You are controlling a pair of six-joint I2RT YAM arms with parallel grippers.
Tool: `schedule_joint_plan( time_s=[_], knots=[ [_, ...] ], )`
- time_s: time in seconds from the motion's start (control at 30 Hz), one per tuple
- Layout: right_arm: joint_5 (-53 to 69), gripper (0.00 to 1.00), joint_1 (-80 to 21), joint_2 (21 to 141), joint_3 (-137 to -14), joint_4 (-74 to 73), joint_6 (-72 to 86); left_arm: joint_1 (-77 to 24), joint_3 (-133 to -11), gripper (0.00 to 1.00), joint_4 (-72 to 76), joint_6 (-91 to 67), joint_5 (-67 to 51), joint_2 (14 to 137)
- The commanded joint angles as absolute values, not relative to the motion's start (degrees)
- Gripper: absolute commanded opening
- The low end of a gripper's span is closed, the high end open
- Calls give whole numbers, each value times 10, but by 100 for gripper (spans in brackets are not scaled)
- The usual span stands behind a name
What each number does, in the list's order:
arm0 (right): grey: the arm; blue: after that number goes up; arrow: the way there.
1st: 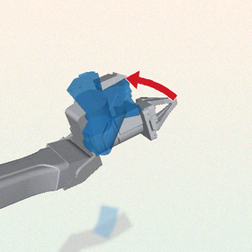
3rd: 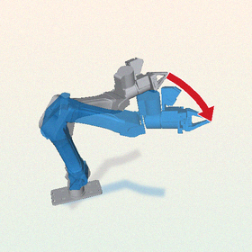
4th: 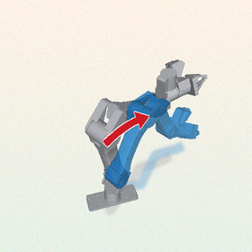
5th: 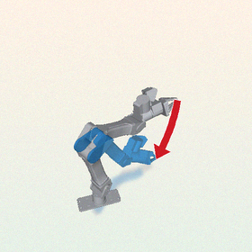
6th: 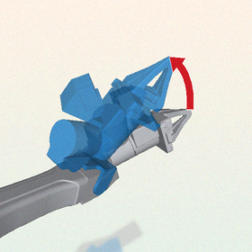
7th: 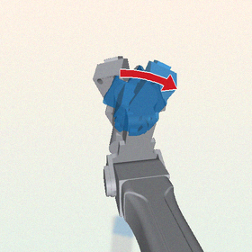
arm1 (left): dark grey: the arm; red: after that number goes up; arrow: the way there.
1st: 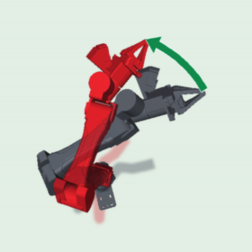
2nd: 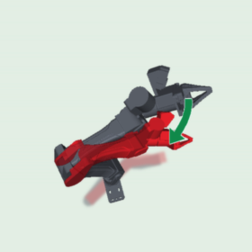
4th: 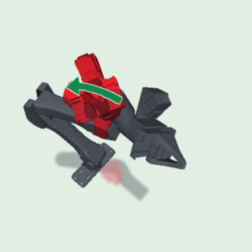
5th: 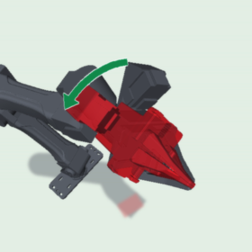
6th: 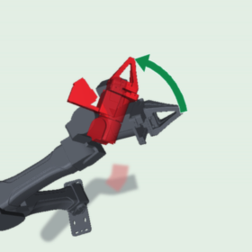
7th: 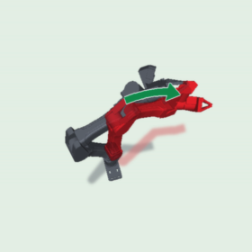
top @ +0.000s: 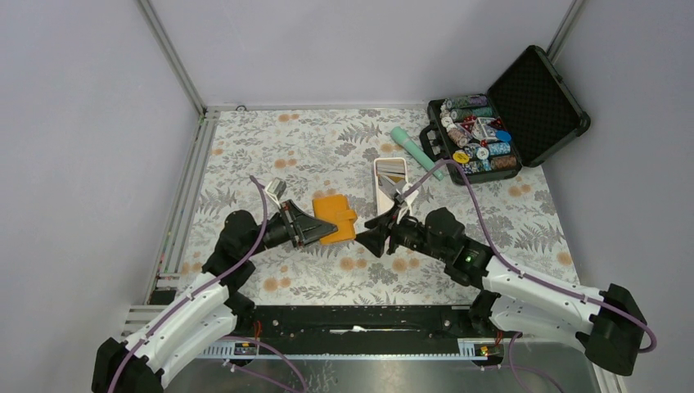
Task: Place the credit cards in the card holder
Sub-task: Close the card holder at the center of the board.
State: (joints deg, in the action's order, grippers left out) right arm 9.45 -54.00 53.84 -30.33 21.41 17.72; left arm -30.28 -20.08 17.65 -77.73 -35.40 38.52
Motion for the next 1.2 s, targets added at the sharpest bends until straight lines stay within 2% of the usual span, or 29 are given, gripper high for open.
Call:
schedule_joint_plan(
  time_s=[0.0,0.1,0.2,0.37,0.5,0.7,1.03,1.17],
  knots=[
    [38,65,-539,506,-318,135,187,-295,-202,0,206,-738,-348,372],
    [44,74,-518,499,-325,115,224,-296,-216,0,149,-675,-337,370],
    [86,78,-486,502,-337,122,274,-296,-237,0,78,-609,-323,365],
    [186,79,-426,529,-348,180,389,-297,-248,0,48,-554,-319,360],
    [255,79,-414,574,-347,269,488,-298,-247,0,51,-540,-323,361],
    [300,82,-416,635,-362,305,507,-306,-248,0,71,-538,-327,368],
    [315,68,-420,672,-376,307,493,-329,-260,0,91,-539,-323,390],
    [326,66,-424,681,-380,314,493,-336,-265,0,90,-539,-318,392]
  ],
)
